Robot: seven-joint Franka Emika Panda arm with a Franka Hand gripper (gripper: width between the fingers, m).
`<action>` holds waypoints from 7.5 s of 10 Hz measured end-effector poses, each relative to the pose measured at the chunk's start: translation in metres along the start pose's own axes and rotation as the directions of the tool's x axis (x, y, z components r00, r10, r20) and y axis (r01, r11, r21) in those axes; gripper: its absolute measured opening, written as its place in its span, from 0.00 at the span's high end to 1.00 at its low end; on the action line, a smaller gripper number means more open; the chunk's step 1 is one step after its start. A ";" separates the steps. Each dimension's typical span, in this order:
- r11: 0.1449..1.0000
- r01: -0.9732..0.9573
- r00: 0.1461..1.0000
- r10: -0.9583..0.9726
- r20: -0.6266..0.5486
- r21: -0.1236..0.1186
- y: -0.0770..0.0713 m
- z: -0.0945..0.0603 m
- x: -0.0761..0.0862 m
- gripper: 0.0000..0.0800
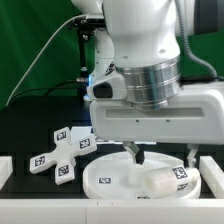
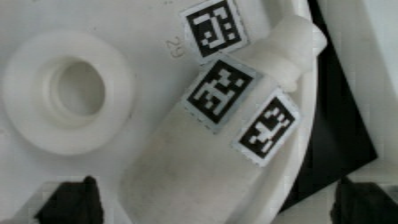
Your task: Assemble round table
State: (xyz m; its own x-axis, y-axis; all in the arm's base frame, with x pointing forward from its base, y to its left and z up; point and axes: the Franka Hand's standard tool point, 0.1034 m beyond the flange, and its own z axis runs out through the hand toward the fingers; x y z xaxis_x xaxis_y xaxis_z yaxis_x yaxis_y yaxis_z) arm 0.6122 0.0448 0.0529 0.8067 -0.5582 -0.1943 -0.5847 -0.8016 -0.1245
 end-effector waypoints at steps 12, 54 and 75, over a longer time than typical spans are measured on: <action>0.944 -0.325 0.945 0.326 -0.016 0.061 -0.012 0.024 0.002 0.19; 0.966 0.197 0.888 -0.104 0.448 -0.166 -0.032 0.013 -0.005 0.19; 0.973 0.216 0.964 -0.200 0.175 -0.077 0.003 -0.070 0.008 0.49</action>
Offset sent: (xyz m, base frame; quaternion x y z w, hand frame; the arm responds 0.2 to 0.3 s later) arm 0.0206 -0.0034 -0.0052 0.0589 -0.0118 0.2317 0.9709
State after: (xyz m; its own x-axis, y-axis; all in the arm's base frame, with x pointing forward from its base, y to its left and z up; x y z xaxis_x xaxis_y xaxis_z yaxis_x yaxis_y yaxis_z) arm 0.6226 0.0225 0.1196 0.8795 -0.3403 -0.3327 -0.3883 -0.9173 -0.0883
